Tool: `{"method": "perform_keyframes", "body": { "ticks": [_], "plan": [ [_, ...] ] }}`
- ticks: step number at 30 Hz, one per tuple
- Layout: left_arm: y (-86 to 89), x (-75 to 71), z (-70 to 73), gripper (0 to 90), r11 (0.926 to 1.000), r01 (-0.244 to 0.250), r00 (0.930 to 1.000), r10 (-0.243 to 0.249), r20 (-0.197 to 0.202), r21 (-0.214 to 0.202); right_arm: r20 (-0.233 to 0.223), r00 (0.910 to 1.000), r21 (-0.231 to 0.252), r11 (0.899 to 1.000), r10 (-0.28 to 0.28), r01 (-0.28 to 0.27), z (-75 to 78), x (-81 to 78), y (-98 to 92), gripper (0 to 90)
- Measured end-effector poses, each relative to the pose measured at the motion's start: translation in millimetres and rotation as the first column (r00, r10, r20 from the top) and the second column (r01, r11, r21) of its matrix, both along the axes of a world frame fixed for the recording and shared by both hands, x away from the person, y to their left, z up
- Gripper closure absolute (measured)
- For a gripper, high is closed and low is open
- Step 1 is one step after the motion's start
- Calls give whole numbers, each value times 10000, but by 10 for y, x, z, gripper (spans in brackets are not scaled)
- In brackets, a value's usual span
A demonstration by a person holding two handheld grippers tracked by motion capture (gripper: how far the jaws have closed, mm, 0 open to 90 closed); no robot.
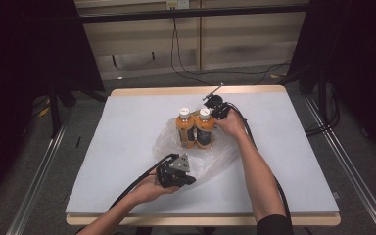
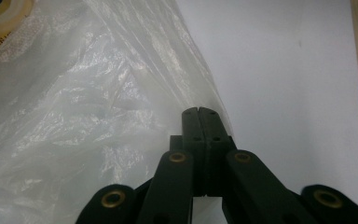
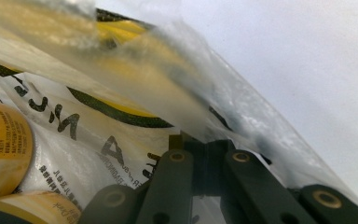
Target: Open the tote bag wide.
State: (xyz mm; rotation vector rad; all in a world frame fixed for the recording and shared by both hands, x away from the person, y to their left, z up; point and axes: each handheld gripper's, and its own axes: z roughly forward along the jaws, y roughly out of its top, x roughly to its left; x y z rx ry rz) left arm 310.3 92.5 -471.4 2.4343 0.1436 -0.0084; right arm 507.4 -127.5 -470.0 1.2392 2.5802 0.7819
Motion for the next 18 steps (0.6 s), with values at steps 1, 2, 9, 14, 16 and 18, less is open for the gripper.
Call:
{"method": "perform_keyframes", "body": {
  "ticks": [1,2,9,14,16,18],
  "plan": [
    [3,5,-4,900,10000,-48,10000,48,-48,-47,14,10000,-36,10000,18,-18,3,-8,2,900],
    [7,13,-7,900,9999,-73,9999,72,-133,-93,68,9999,-53,9999,120,-120,3,-12,-3,900],
    [21,78,22,900,9967,-300,9992,278,-298,-748,199,9995,915,9954,262,-279,83,-117,-149,900],
    [53,56,94,866,9916,-543,9984,519,-227,-1178,789,9965,1750,9836,292,-427,218,-243,-291,900],
    [77,39,119,844,9854,-582,9983,580,-56,-1603,979,9948,1845,9817,298,-475,265,-309,-318,900],
    [99,28,153,810,9774,-659,9978,658,-68,-2007,1175,9928,2118,9761,234,-481,310,-398,-364,900]
  ]
}}
